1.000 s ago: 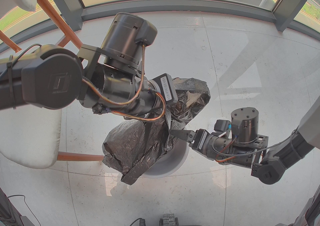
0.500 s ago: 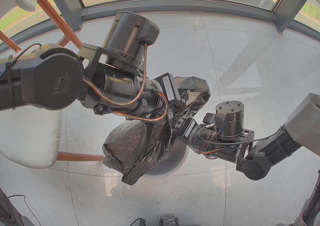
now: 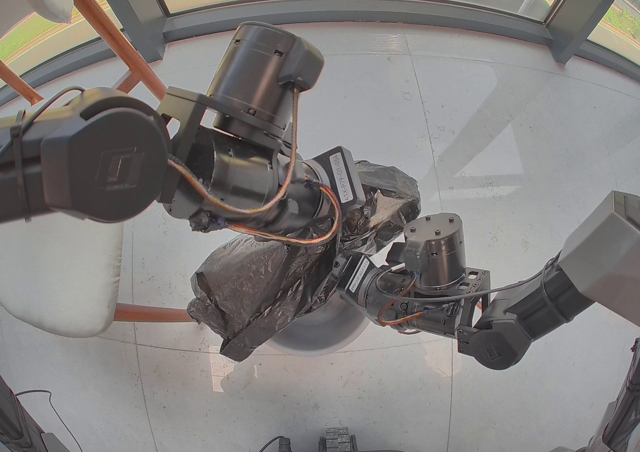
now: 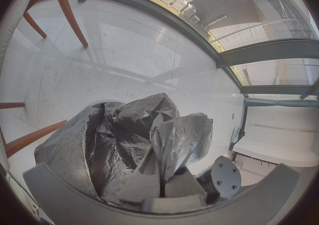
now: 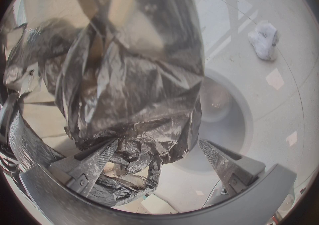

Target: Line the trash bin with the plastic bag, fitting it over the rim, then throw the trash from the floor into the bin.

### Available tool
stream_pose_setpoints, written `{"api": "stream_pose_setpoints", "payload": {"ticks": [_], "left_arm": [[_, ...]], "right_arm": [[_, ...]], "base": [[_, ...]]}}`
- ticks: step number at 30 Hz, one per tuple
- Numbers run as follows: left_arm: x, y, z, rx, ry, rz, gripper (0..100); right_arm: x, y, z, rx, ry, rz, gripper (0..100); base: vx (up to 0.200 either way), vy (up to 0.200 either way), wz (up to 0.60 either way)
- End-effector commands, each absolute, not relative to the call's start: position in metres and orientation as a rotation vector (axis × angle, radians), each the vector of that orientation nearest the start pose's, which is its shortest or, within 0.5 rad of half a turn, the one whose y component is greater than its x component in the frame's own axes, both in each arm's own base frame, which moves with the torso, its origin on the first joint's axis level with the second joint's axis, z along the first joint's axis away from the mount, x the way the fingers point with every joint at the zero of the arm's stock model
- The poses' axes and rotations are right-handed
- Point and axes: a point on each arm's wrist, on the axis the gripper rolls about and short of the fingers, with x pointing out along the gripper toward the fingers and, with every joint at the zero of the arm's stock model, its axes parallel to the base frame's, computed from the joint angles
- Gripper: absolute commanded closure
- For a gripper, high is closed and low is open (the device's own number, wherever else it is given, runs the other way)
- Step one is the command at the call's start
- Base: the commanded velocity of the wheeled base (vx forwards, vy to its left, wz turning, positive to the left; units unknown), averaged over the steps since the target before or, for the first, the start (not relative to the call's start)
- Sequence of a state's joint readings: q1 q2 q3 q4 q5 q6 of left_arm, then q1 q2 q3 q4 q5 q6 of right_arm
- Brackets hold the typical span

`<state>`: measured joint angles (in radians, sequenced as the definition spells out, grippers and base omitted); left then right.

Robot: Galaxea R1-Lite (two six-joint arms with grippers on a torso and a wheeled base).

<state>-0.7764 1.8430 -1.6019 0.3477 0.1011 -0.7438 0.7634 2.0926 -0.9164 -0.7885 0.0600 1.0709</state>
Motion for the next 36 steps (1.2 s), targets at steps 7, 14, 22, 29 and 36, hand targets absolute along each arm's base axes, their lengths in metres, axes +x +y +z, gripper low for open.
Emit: {"api": "stream_pose_setpoints", "payload": {"ticks": [7, 14, 22, 29, 36], "left_arm": [[0.252, -0.248, 0.263, -0.441, 0.753, -0.419, 100], [0.252, -0.248, 0.264, -0.461, 0.756, -0.412, 100], [0.250, -0.246, 0.266, -0.475, 0.758, -0.406, 100], [0.248, -0.244, 0.265, -0.466, 0.775, -0.397, 100], [0.248, -0.244, 0.267, -0.466, 0.774, -0.397, 100]], "right_arm": [[0.270, 0.276, 0.100, 0.902, 0.780, 0.542, 0], [0.286, 0.276, 0.100, 0.923, 0.752, 0.527, 0], [0.296, 0.269, 0.097, 0.966, 0.726, 0.466, 0], [0.296, 0.269, 0.099, 0.944, 0.713, 0.477, 100], [0.300, 0.268, 0.091, 0.864, 0.696, 0.478, 100]], "base": [[0.000, 0.000, 0.00], [0.000, 0.000, 0.00], [0.000, 0.000, 0.00], [0.000, 0.000, 0.00], [0.000, 0.000, 0.00]]}}
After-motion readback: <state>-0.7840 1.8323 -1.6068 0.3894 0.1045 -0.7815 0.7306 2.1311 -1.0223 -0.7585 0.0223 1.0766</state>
